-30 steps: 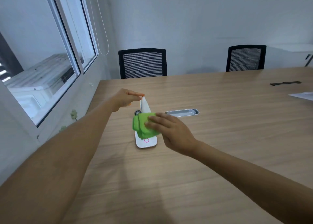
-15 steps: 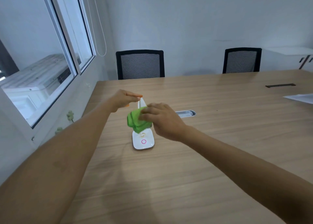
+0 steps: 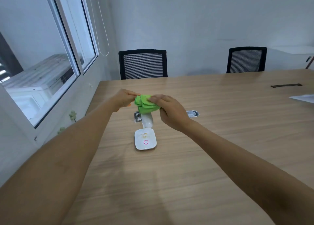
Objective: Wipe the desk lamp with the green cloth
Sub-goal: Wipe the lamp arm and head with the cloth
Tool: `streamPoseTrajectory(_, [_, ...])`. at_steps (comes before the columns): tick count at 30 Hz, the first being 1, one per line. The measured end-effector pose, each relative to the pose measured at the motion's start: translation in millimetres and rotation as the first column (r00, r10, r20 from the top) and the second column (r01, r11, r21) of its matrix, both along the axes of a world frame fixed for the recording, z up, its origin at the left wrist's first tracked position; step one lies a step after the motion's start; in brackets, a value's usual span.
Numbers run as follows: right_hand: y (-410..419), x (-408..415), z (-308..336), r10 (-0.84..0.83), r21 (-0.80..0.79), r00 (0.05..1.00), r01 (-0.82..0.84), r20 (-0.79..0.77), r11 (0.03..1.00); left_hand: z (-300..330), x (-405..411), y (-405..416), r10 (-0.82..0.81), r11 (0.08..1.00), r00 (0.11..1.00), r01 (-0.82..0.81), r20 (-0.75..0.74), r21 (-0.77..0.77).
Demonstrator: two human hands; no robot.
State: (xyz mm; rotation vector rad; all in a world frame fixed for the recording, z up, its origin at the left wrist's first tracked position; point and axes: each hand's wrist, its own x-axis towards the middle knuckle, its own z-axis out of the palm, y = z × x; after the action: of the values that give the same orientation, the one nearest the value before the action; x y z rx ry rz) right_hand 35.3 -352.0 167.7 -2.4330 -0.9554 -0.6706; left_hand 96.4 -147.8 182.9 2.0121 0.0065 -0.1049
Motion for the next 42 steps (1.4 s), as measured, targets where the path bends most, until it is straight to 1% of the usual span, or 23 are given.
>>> streamPoseTrajectory(3, [4,-1,-15,0.027,-0.033,0.993,-0.031,-0.117,0.999,-1,2,1,-0.015,1.0,1.0,0.015,0.005,0.0])
streamPoseTrajectory(5, [-1,-16,-28,0.046,-0.033,0.99,-0.051,-0.133,0.998,-1,1,2,-0.023,1.0,1.0,0.023,0.006,0.0])
streamPoseTrajectory(7, [-13,-36,-41,0.076,-0.057,0.993,-0.082,-0.095,0.995,0,0,2,-0.024,1.0,1.0,0.024,0.005,0.012])
streamPoseTrajectory(10, [-35,-58,-58,0.141,-0.13,0.99,-0.14,0.003,0.982,3,-1,1,-0.028,1.0,1.0,0.028,-0.005,0.014])
streamPoseTrajectory(11, [-40,-60,-61,0.149,-0.12,0.989,-0.146,0.017,0.982,4,-1,0,-0.029,0.999,1.0,0.029,-0.009,0.017])
streamPoseTrajectory(13, [-46,-59,-59,0.11,-0.017,0.994,-0.11,-0.004,0.994,5,-2,-2,-0.024,0.999,1.0,0.025,-0.015,0.021])
streamPoseTrajectory(16, [-38,-41,-45,0.014,0.209,0.998,0.001,-0.069,0.978,7,-2,-2,-0.019,0.999,1.0,0.019,-0.016,0.036])
streamPoseTrajectory(18, [-26,-22,-36,-0.017,0.271,0.996,0.041,-0.091,0.962,7,-2,-2,-0.022,0.999,1.0,0.023,-0.02,0.047])
streamPoseTrajectory(20, [-12,-5,-30,-0.031,0.247,0.995,0.053,-0.092,0.968,6,-1,-2,-0.004,0.999,1.0,0.004,-0.015,0.04])
streamPoseTrajectory(23, [4,4,-33,-0.001,0.153,0.994,0.019,-0.114,0.988,3,-1,-4,0.023,1.0,1.0,-0.022,-0.013,0.012])
streamPoseTrajectory(26, [5,-11,-47,0.036,0.113,0.993,-0.023,-0.115,0.993,2,0,-3,-0.006,1.0,1.0,0.006,-0.002,0.015])
streamPoseTrajectory(30, [-19,-36,-78,-0.028,0.1,0.992,0.041,-0.127,0.994,2,1,-1,-0.011,1.0,1.0,0.011,-0.007,0.01])
streamPoseTrajectory(33, [-36,-36,-98,-0.087,0.045,0.981,0.096,-0.172,0.994,2,2,-2,-0.015,1.0,1.0,0.015,-0.007,-0.004])
streamPoseTrajectory(38, [-39,-19,-110,-0.185,0.069,0.932,0.216,-0.312,0.974,-1,-1,-1,-0.003,1.0,1.0,0.003,0.016,-0.024])
streamPoseTrajectory(41, [-27,-6,-117,-0.17,0.04,0.903,0.202,-0.395,0.978,-15,-6,5,0.086,0.995,0.995,-0.083,0.049,-0.061])
streamPoseTrajectory(42, [-23,-1,-121,-0.172,0.034,0.887,0.206,-0.428,0.978,-24,-9,9,0.12,0.992,0.991,-0.118,0.06,-0.037])
